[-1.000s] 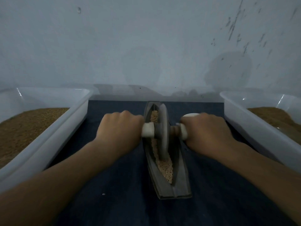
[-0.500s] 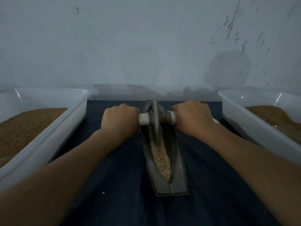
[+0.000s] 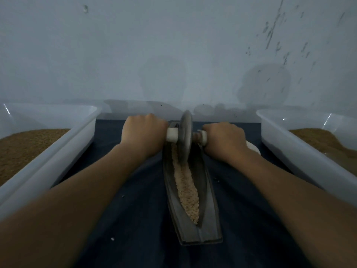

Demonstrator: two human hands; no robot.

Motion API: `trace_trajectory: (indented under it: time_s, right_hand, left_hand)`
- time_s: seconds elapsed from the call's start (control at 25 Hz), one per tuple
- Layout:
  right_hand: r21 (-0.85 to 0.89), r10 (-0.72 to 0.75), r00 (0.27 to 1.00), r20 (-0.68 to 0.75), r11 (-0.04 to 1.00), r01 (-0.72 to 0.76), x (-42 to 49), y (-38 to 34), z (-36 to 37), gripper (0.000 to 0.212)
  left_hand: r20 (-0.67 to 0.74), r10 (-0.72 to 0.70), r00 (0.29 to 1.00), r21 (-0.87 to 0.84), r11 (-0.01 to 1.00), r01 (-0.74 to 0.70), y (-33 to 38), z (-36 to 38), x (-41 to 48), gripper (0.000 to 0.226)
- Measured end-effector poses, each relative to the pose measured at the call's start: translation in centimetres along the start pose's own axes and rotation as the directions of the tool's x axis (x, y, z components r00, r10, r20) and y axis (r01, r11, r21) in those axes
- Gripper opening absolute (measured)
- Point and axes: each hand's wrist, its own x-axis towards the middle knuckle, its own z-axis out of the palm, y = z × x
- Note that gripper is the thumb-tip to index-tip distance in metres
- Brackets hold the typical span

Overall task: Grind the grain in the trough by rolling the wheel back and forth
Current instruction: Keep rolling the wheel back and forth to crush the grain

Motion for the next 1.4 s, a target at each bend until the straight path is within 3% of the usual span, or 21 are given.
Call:
trace_trajectory:
  time_s: [0.16, 0.32, 0.4, 0.6, 0.72, 0.8, 0.92, 1.0, 1.08, 1.16, 1.28, 1.36, 1.4]
  right_hand:
    - [-0.034, -0.068, 0.996, -0.059, 0.997, 0.066, -3.1, 0.6, -0.6, 0.029]
    - [-0.219, -0.184, 0.963, -0.199, 0.966, 0.139, -8.8, 1.3, -1.8, 0.045]
    - [-0.217, -0.169, 0.969, -0.179, 0.968, 0.128, -8.0, 1.4, -2.0, 0.044]
    - [-0.112, -0.056, 0.998, -0.005, 0.992, 0.055, 0.5, -0.8, -1.6, 0.015]
    - [-0.111, -0.072, 0.997, 0.014, 0.991, 0.073, -0.9, -0.3, -2.1, 0.016]
    - [-0.155, -0.177, 0.977, -0.122, 0.975, 0.157, -5.3, 0.1, -2.3, 0.029]
    - [-0.147, -0.274, 0.922, -0.275, 0.959, 0.241, -8.7, 1.2, -2.9, 0.022]
    - [-0.145, -0.217, 0.955, -0.204, 0.971, 0.19, -7.5, 1.1, -2.5, 0.024]
    - [-0.159, -0.143, 0.978, -0.151, 0.98, 0.119, -4.3, 0.4, -1.1, 0.026]
    - [-0.145, -0.059, 0.995, -0.078, 0.988, 0.047, -0.6, -0.6, -0.9, 0.012]
    - [-0.154, -0.067, 0.997, -0.044, 0.986, 0.059, 0.3, -0.6, -1.4, 0.012]
    - [-0.171, -0.13, 0.987, -0.09, 0.979, 0.113, -3.0, 0.0, -1.8, 0.023]
    - [-0.181, -0.169, 0.975, -0.147, 0.973, 0.141, -5.1, 0.2, -2.0, 0.03]
  left_hand:
    - [-0.041, 0.038, 0.998, -0.049, 0.998, -0.04, -0.1, -0.6, -2.8, 0.015]
    - [-0.232, 0.171, 0.958, -0.063, 0.98, -0.19, -0.4, -1.7, -8.0, 0.06]
    - [-0.162, 0.14, 0.977, -0.054, 0.987, -0.15, -0.4, -1.4, -7.1, 0.056]
    - [0.029, -0.074, 0.997, -0.117, 0.99, 0.077, -0.2, 1.3, -1.0, 0.005]
    - [0.03, -0.039, 0.999, -0.134, 0.99, 0.043, -0.4, 0.5, -2.5, 0.009]
    - [-0.11, 0.057, 0.992, -0.111, 0.991, -0.069, -0.4, -0.1, -5.9, 0.035]
    - [-0.248, 0.14, 0.959, -0.101, 0.98, -0.169, -0.9, -1.6, -8.1, 0.064]
    - [-0.125, 0.113, 0.986, -0.054, 0.991, -0.121, -0.5, -1.1, -7.3, 0.054]
    - [-0.048, 0.021, 0.999, -0.053, 0.998, -0.023, 0.0, 0.6, -4.4, 0.026]
    - [0.029, -0.045, 0.999, -0.09, 0.995, 0.048, -0.3, 0.9, -1.3, 0.006]
    - [0.098, -0.041, 0.994, -0.153, 0.987, 0.056, -0.5, 0.5, -1.1, 0.01]
    - [-0.006, 0.01, 1.0, -0.145, 0.989, -0.01, -0.5, 0.3, -4.0, 0.016]
    - [-0.08, 0.055, 0.995, -0.129, 0.989, -0.065, -0.5, -0.1, -5.7, 0.032]
